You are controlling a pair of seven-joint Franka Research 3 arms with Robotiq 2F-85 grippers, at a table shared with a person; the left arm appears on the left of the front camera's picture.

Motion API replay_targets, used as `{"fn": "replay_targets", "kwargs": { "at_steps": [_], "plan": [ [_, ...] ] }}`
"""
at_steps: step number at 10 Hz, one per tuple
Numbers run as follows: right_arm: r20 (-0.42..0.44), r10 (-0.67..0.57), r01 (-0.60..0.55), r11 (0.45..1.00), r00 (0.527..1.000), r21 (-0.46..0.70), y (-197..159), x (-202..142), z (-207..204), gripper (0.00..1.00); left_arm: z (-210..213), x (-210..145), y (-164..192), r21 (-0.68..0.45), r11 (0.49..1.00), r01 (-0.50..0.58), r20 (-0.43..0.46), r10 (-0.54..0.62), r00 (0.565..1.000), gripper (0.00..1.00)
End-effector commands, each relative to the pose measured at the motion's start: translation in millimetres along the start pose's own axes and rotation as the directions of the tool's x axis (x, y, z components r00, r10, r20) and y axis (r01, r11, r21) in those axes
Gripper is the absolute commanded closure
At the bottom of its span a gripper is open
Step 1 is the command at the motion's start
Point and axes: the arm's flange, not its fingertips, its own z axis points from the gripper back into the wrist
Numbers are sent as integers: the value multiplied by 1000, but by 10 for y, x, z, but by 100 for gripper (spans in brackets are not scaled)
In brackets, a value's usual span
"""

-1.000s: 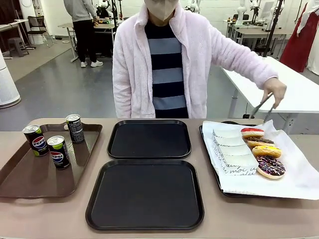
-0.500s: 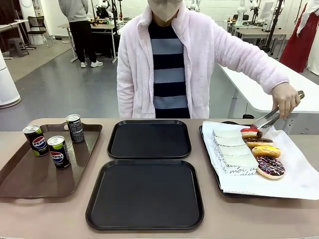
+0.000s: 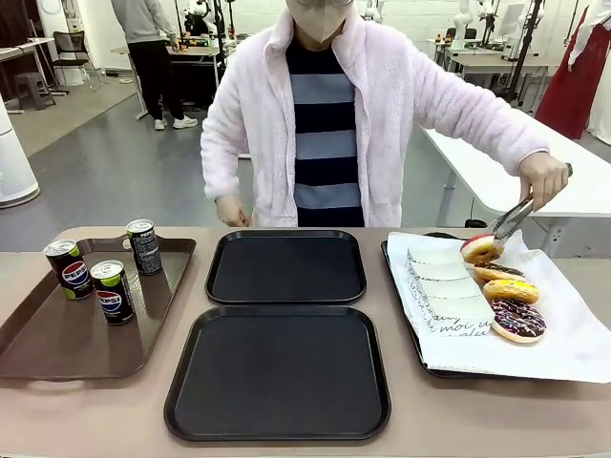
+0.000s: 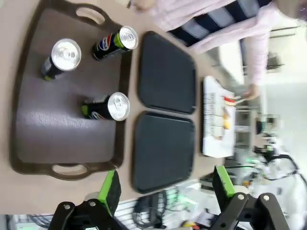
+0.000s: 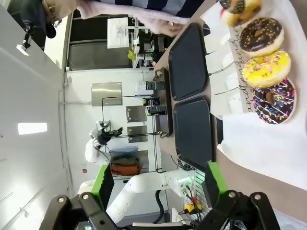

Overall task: Set up donuts and drinks on trays.
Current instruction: Pick up one Pepsi coke and place it on the Flat Tray.

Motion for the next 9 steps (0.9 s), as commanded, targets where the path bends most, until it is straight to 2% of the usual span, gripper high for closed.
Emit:
{"fn": "replay_targets", "kwargs": {
  "at_steps": [1,3,4,5,7,9],
  "plan": [
    [7,10,-10,1000,1000,25,-8,16,3,0,-184,-1,-311,305,950,69,-12,-68,998,0],
    [7,10,-10,1000,1000,25,-8,16,3,0,-613,-125,-694,509,842,178,-67,-168,984,0],
    [7,10,-10,1000,1000,25,-8,16,3,0,-765,-244,-713,575,793,203,-93,-183,979,0],
    [7,10,-10,1000,1000,25,-8,16,3,0,-998,-196,-822,623,748,227,-117,-197,973,0],
    [7,10,-10,1000,1000,25,-8,16,3,0,-1277,-254,-837,647,717,261,-167,-200,965,0],
    [7,10,-10,1000,1000,25,-8,16,3,0,-1595,-220,-796,696,656,292,-208,-205,956,0]
  ]
}}
